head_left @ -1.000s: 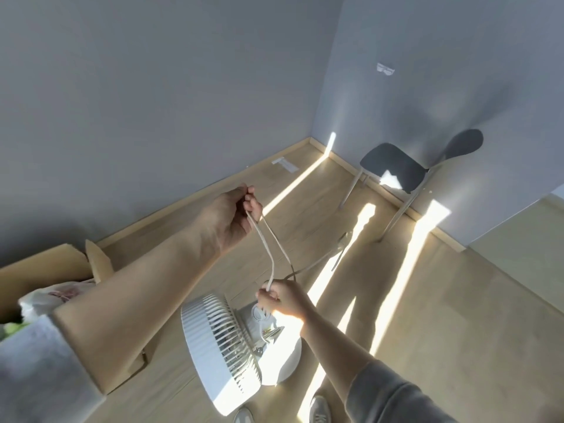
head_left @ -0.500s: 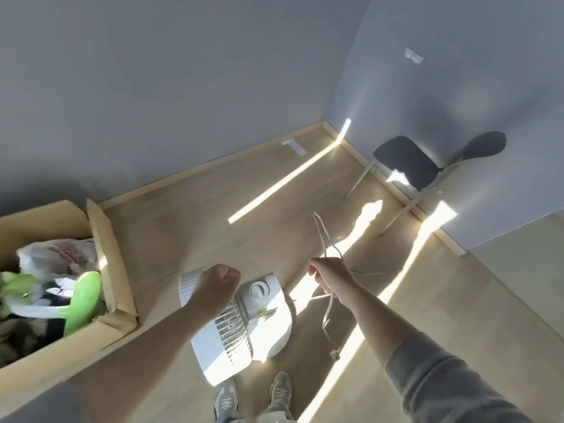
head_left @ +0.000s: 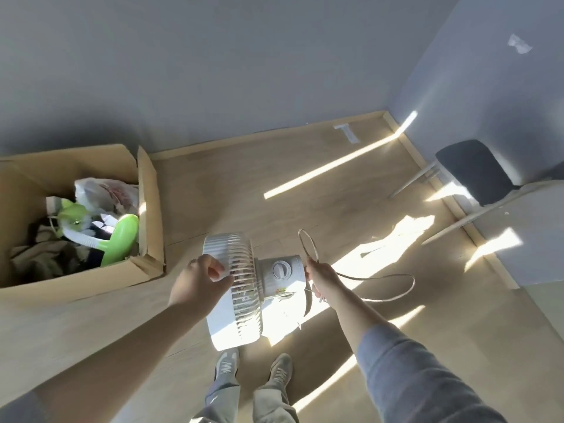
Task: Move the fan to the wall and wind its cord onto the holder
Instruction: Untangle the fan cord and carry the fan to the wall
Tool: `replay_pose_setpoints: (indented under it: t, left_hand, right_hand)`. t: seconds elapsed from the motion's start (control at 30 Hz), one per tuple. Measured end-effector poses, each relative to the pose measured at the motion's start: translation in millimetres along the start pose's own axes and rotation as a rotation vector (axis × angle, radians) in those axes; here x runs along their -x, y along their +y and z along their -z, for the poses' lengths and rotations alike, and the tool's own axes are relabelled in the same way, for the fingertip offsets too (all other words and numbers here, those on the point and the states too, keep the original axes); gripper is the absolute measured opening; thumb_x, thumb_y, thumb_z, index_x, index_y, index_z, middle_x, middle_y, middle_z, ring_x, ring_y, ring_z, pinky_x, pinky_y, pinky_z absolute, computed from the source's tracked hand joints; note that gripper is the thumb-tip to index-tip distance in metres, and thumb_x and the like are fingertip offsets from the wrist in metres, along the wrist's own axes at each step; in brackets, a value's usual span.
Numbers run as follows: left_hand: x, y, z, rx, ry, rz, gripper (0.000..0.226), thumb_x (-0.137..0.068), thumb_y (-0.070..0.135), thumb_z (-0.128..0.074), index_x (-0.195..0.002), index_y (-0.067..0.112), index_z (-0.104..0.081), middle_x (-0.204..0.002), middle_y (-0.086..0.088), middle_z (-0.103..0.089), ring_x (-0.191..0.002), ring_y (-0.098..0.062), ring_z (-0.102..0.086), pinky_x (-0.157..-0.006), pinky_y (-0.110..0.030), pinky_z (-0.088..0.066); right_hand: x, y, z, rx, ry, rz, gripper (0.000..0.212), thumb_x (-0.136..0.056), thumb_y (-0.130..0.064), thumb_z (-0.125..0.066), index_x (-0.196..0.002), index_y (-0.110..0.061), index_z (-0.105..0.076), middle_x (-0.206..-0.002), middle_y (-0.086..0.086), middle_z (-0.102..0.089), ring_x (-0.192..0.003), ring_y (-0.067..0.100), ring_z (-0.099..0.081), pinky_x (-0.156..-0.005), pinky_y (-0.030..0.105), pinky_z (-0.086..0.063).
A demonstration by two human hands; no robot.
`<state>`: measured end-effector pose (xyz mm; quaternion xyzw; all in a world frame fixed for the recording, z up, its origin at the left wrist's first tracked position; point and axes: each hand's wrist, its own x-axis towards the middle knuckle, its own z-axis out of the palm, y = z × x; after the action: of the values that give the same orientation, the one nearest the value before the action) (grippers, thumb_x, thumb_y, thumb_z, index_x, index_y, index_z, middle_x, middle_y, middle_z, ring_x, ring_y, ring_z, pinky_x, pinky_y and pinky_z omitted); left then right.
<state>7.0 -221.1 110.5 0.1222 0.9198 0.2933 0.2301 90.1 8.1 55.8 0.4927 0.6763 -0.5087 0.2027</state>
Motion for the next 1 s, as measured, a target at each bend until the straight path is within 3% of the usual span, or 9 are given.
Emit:
replay_pose_setpoints:
  t: [0.07, 0.2, 0.3, 0.43, 0.53, 0.7, 0.83, 1.0]
  left_hand:
    - [0, -6, 2, 0.006, -0.003, 0.029, 0.022, -0.080, 0.022, -0.069, -0.096, 0.010, -0.060, -0.090, 0.000, -0.061, -0.078, -0.010, -0.056, -0.054, -0.011, -0.035]
    - [1, -23, 0, 0.030, -0.029, 0.137, 0.042, -0.075, 0.034, -0.072, -0.106, 0.011, -0.055, -0.104, -0.006, -0.058, -0.087, -0.016, -0.056, -0.060, -0.016, -0.038]
    - [-1, -30, -5, 0.022, -0.031, 0.213, 0.061, -0.072, 0.043, -0.074, -0.117, 0.012, -0.048, -0.115, -0.009, -0.049, -0.093, -0.019, -0.052, -0.072, -0.024, -0.045]
    - [-6, -36, -11, 0.122, -0.031, 0.273, 0.076, -0.069, 0.042, -0.077, -0.125, 0.013, -0.035, -0.115, -0.012, -0.052, -0.080, -0.018, -0.055, -0.049, -0.019, -0.039]
    - [-6, -40, -18, 0.155, -0.022, 0.319, 0.088, -0.064, 0.046, -0.080, -0.128, 0.008, -0.033, -0.108, -0.013, -0.057, -0.083, -0.024, -0.059, -0.047, -0.019, -0.038]
    - [-7, -31, -21, 0.217, -0.029, 0.354, 0.068, -0.057, 0.040, -0.086, -0.104, 0.009, -0.048, -0.095, -0.006, -0.060, -0.070, -0.012, -0.054, -0.049, -0.018, -0.039]
    - [-7, -13, -24, 0.243, -0.025, 0.312, 0.069, -0.056, 0.037, -0.087, -0.106, 0.008, -0.048, -0.095, -0.006, -0.061, -0.074, -0.014, -0.056, -0.052, -0.019, -0.043]
    - [-24, 30, -18, 0.222, -0.045, 0.235, 0.068, -0.056, 0.046, -0.085, -0.105, 0.008, -0.056, -0.089, -0.002, -0.066, -0.070, -0.011, -0.059, -0.046, -0.014, -0.040]
  right_hand:
    - [-3, -3, -4, -0.003, 0.000, 0.000, 0.040, -0.095, -0.040, -0.036, -0.080, -0.008, -0.054, -0.063, 0.006, -0.044, -0.046, 0.017, -0.034, -0.043, 0.024, -0.027]
    - [1, -9, -7, 0.006, -0.035, -0.059, 0.037, -0.098, -0.038, -0.033, -0.076, -0.009, -0.043, -0.053, 0.004, -0.032, -0.039, 0.014, -0.027, -0.031, 0.010, -0.018]
    - [0, -10, -13, 0.047, -0.066, -0.077, 0.037, -0.097, -0.035, -0.036, -0.071, -0.010, -0.041, -0.053, 0.006, -0.034, -0.041, 0.015, -0.030, -0.035, 0.014, -0.022]
    - [-7, -6, -24, 0.075, -0.093, -0.102, 0.035, -0.092, -0.038, -0.044, -0.073, -0.008, -0.044, -0.051, 0.007, -0.036, -0.042, 0.017, -0.034, -0.046, 0.023, -0.026]
    - [-7, -1, -25, 0.085, -0.092, -0.081, 0.032, -0.090, -0.042, -0.047, -0.082, -0.011, -0.050, -0.054, 0.005, -0.036, -0.043, 0.017, -0.034, -0.046, 0.022, -0.027]
    - [-6, 5, -17, 0.064, -0.053, -0.057, 0.029, -0.089, -0.039, -0.050, -0.087, -0.011, -0.055, -0.054, 0.003, -0.034, -0.044, 0.015, -0.033, -0.045, 0.021, -0.026]
    - [-6, 1, 0, 0.122, -0.013, -0.124, 0.034, -0.088, -0.037, -0.052, -0.093, -0.003, -0.052, -0.059, 0.007, -0.040, -0.050, 0.017, -0.038, -0.047, 0.022, -0.029]
    - [1, -7, 49, 0.097, 0.001, -0.063, 0.035, -0.087, -0.040, -0.055, -0.086, -0.006, -0.050, -0.055, 0.003, -0.035, -0.043, 0.014, -0.033, -0.044, 0.021, -0.024]
